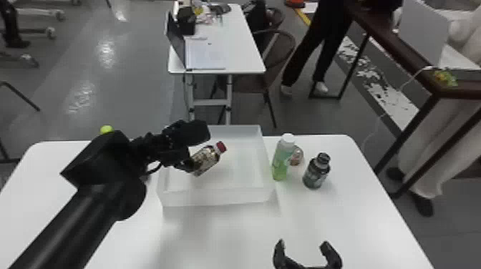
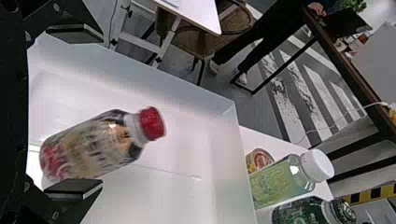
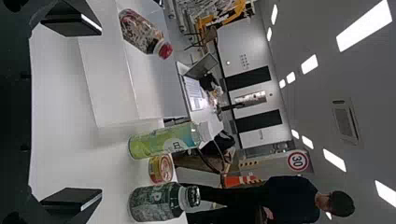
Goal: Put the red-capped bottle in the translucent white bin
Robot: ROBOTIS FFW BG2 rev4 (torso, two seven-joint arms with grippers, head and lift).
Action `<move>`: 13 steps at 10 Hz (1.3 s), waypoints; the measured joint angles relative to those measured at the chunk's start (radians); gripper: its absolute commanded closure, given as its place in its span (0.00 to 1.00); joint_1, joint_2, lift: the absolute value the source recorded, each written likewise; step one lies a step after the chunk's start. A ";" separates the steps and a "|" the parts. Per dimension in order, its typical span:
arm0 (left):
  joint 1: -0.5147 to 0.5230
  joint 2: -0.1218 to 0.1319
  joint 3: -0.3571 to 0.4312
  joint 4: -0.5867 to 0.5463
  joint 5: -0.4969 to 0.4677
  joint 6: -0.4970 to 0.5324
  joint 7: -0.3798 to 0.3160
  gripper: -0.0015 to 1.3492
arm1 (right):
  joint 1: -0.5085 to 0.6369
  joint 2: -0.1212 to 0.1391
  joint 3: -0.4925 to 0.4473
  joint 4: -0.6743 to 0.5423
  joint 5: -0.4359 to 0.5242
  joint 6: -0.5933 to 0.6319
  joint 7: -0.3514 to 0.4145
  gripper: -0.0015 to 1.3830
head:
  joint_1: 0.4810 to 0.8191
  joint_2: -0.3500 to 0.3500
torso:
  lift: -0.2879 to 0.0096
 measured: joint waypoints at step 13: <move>0.882 -0.118 0.637 -0.787 0.514 -0.106 0.138 0.18 | 0.026 0.003 -0.014 -0.027 0.014 -0.013 -0.036 0.06 | 0.63 0.66 | 0.97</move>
